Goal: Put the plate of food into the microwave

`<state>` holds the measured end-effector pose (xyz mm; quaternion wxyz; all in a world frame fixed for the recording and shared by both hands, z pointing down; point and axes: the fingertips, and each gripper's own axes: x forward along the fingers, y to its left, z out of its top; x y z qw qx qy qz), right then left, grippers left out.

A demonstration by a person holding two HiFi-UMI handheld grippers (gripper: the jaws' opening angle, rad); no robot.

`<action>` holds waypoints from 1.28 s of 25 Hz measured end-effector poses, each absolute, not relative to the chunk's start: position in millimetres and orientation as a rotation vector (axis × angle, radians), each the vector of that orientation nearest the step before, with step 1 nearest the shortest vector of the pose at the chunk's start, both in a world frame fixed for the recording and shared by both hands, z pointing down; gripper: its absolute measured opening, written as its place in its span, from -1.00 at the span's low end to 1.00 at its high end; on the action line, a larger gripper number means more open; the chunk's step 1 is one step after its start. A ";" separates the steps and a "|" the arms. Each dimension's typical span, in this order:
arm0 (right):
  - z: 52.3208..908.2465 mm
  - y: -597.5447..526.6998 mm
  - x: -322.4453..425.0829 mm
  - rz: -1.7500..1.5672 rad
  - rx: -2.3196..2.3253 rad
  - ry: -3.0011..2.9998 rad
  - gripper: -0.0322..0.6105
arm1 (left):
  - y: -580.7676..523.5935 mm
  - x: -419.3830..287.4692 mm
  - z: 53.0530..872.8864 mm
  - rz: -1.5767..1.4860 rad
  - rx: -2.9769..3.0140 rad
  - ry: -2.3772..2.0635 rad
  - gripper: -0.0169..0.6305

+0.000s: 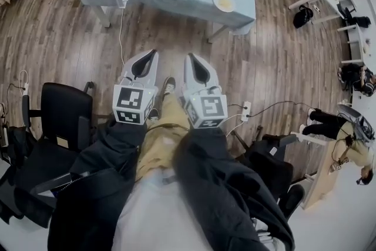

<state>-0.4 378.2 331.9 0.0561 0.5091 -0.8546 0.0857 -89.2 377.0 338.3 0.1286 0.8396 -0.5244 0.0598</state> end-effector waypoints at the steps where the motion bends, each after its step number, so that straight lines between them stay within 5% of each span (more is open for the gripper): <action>1: 333.0 369.7 -0.7 0.263 1.536 -2.599 -0.90 | 368.7 -89.9 338.5 0.178 2.437 -1.534 -0.96; 32: 365.0 132.5 86.5 0.480 1.478 -2.631 -0.90 | 131.0 9.9 343.1 0.308 2.465 -1.432 -0.96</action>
